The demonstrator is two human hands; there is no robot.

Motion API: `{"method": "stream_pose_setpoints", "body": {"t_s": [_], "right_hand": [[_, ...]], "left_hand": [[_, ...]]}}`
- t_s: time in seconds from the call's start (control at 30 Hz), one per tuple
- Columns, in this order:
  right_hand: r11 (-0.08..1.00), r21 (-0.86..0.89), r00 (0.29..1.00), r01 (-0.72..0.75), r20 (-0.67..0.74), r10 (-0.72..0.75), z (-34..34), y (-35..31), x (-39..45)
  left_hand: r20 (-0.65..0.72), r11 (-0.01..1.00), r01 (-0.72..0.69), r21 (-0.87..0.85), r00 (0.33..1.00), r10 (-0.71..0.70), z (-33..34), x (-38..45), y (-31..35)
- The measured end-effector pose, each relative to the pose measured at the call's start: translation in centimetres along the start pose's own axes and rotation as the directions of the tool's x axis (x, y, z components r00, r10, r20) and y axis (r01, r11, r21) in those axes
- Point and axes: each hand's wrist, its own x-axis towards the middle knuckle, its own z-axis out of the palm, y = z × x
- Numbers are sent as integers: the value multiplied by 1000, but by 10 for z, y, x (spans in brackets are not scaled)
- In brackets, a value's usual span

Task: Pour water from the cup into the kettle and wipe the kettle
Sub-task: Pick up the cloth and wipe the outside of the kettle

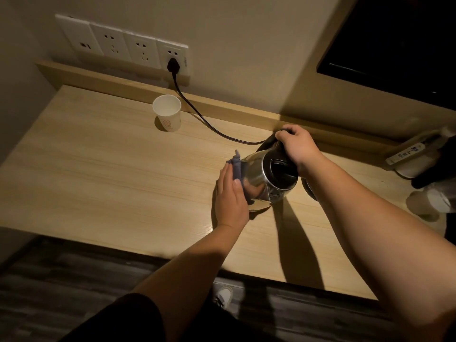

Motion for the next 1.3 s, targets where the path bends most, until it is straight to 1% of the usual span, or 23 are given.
{"method": "stream_pose_setpoints", "body": {"t_s": [0.07, 0.13, 0.17, 0.23, 0.33, 0.4, 0.47, 0.5, 0.53, 0.6, 0.67, 0.73, 0.83, 0.97, 1.03, 1.07, 1.13, 1.2, 1.23, 1.3], "right_hand": [[1000, -14, 1000, 3, -3, -3, 3, -3, -1], [1000, -24, 1000, 4, -10, -5, 5, -3, -1], [1000, -22, 1000, -1, -13, 1, 5, -3, -2], [1000, 5, 999, -21, -28, 21, 4, -2, -2], [997, 55, 997, -51, -48, 54, 2, 1, -5], [994, 88, 996, -70, -51, 75, -1, 5, -5], [990, 114, 994, -86, -62, 93, -5, 7, -6], [989, 117, 993, -94, -65, 102, -7, 7, -7], [987, 124, 991, -105, -68, 114, -9, 8, -7], [982, 147, 988, -121, -73, 133, -13, 10, -6], [980, 159, 987, -121, -84, 136, -13, 11, -6], [982, 147, 986, -119, -101, 134, -11, 11, -5], [985, 125, 983, -119, -122, 134, -4, 9, -6], [988, 114, 978, -106, -166, 124, 6, 5, -10], [990, 110, 979, -93, -169, 111, 9, 4, -11], [991, 101, 981, -86, -163, 102, 9, 3, -11], [995, 65, 987, -70, -137, 79, 5, 4, -14], [997, 53, 992, -51, -116, 56, -2, 9, -16], [998, 55, 993, -41, -105, 47, -6, 12, -18], [998, 54, 997, -12, -73, 16, -11, 17, -20]], "left_hand": [[-25, 997, 66, -41, 997, -67, -2, 3, -1], [-39, 998, 56, -35, 998, -58, -2, 1, 7], [-41, 1000, 18, -16, 999, -18, -2, -2, 14], [-27, 993, -104, 49, 994, 106, -1, -8, 32], [26, 940, -294, 174, 955, 294, 3, -13, 51], [57, 903, -370, 218, 928, 367, 6, -11, 53], [56, 892, -395, 220, 918, 393, 7, -8, 47], [49, 907, -369, 204, 929, 367, 7, -5, 42], [39, 935, -311, 172, 950, 309, 6, -3, 35], [23, 990, -130, 58, 991, 129, 3, 3, 17], [13, 999, 9, -37, 1000, -8, -1, 11, 3], [17, 996, 69, -56, 998, -68, -4, 19, -1], [50, 989, 120, -82, 992, -116, -9, 29, -1], [65, 973, 220, -73, 974, -215, -14, 38, -5], [58, 977, 203, -70, 978, -199, -13, 34, 1], [59, 984, 164, -66, 985, -160, -13, 31, 5], [92, 998, 44, -51, 995, -39, -18, 29, 13], [176, 997, -67, -26, 982, 70, -25, 37, 24], [234, 996, -92, 1, 968, 90, -28, 45, 29], [380, 996, -65, 66, 924, 35, -33, 65, 40]]}}
